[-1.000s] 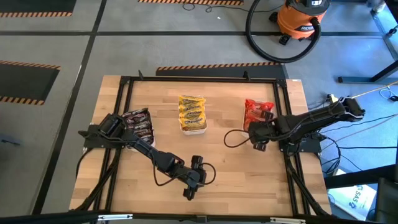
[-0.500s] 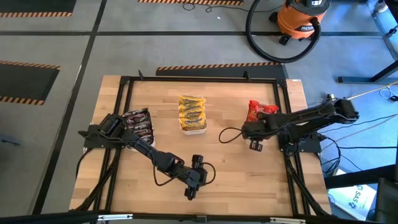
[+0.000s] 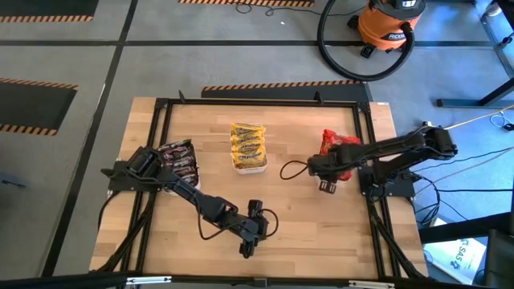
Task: Sort Maruchan noodles
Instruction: Put the orange noodle pack into the right white bin, then return to Home Position
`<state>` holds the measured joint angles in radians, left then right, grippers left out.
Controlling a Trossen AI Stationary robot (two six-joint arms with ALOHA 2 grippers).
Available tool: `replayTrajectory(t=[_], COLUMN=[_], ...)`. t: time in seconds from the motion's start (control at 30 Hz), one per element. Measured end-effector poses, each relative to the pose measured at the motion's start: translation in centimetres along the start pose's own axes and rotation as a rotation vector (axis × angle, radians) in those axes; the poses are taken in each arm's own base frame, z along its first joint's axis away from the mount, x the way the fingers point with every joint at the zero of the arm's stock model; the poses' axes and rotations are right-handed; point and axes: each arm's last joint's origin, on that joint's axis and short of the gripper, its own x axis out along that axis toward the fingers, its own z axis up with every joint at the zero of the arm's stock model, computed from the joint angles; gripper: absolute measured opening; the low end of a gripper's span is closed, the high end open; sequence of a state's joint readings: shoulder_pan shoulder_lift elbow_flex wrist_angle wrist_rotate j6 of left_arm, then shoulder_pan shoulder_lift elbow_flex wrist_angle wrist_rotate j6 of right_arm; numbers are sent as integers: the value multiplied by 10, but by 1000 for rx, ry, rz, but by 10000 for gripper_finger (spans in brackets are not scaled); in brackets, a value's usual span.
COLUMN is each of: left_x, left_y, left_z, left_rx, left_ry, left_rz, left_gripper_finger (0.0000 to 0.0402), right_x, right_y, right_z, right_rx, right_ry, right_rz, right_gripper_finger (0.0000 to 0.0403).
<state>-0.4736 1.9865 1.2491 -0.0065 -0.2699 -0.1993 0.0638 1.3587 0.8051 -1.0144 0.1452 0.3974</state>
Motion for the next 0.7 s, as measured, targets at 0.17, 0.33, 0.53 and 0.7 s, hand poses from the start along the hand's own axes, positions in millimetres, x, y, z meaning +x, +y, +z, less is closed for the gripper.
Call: replayTrajectory(t=[0.17,0.33,0.53,0.7], left_x=[-2,-20,-51,-87], left_y=[1,1,1,7], left_z=[1,12,19,13], left_rx=[-1,-2,56,39], left_ry=[-5,-26,-12,-88], left_rz=[13,8,3,-10], left_gripper_finger=[247,247,240,231], right_x=[-27,-63,-102,-113], right_y=[1,1,19,37], right_z=[9,13,6,-11], right_rx=[6,67,31,-21], right_ry=[5,-1,-237,-484], right_rz=[51,55,78,94], right_gripper_finger=[213,245,245,228])
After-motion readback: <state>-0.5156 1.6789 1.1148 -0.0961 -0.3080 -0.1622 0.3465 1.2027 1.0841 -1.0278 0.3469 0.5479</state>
